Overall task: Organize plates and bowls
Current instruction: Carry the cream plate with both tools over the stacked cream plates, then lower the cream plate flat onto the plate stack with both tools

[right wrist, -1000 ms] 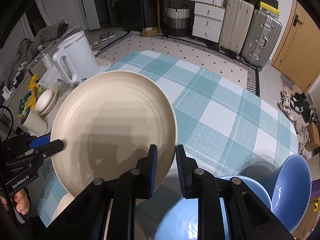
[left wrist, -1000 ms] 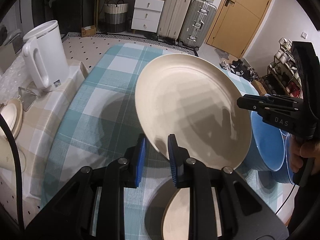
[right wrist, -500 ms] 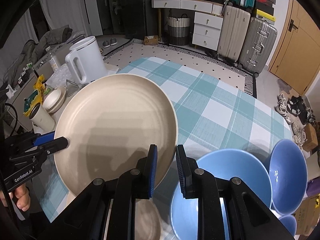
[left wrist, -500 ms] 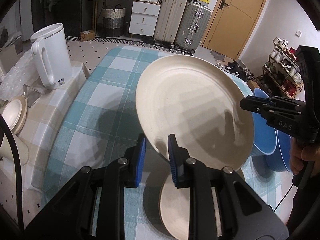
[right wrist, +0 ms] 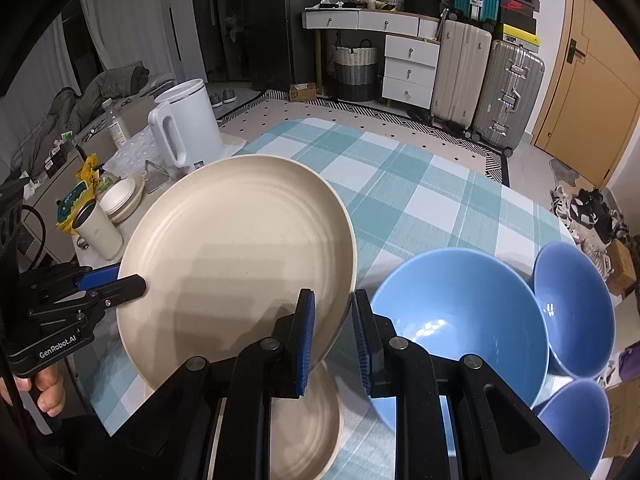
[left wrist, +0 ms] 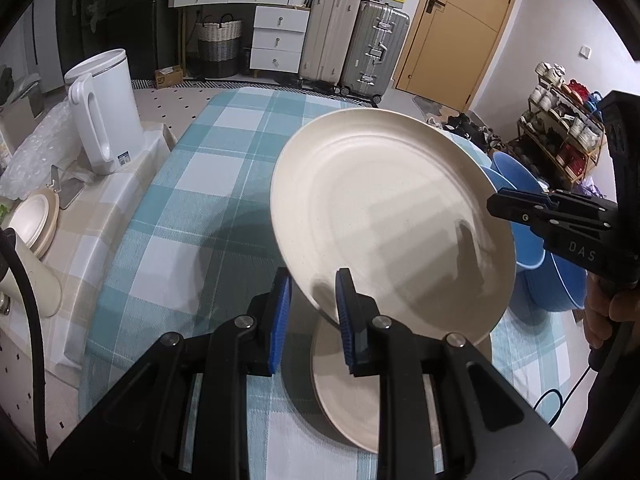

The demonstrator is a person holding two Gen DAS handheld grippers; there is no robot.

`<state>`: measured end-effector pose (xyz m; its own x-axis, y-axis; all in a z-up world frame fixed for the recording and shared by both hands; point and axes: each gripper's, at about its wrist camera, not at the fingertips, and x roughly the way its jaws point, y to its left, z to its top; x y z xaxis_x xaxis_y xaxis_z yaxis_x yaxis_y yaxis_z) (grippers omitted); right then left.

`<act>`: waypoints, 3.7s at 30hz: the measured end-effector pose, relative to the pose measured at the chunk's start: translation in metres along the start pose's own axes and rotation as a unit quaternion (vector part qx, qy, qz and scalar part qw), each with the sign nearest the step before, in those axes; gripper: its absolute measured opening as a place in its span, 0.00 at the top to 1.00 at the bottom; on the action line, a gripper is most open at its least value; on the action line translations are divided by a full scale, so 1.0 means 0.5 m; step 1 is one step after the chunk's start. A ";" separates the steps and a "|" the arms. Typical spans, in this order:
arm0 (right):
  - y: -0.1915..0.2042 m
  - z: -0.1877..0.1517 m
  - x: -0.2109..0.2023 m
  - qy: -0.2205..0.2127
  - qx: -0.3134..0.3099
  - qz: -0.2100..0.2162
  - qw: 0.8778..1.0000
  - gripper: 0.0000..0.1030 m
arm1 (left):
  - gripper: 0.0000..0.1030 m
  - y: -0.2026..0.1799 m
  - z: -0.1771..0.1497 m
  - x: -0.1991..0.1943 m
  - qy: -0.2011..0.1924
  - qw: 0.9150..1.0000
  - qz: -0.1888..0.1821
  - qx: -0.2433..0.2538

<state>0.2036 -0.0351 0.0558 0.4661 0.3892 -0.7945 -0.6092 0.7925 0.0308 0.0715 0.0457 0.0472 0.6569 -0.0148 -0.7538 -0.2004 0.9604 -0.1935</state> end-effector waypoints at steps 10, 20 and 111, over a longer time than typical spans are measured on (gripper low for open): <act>0.006 -0.057 -0.041 -0.013 0.009 -0.001 1.000 0.81 | 0.81 -0.017 -0.035 -0.010 0.001 1.000 -0.002 0.017; 0.018 -0.101 -0.063 -0.022 0.020 0.001 1.000 0.81 | 0.81 -0.020 -0.078 -0.014 0.008 0.999 -0.007 0.033; 0.050 -0.306 0.001 -0.003 0.081 -0.035 0.996 0.79 | 0.61 -0.092 -0.202 0.077 0.056 0.981 0.051 0.180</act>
<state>0.0904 -0.0871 -0.0367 0.5078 0.3329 -0.7945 -0.4641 0.8827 0.0732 0.0326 -0.0271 -0.0363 0.5581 0.0757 -0.8263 0.0219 0.9941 0.1059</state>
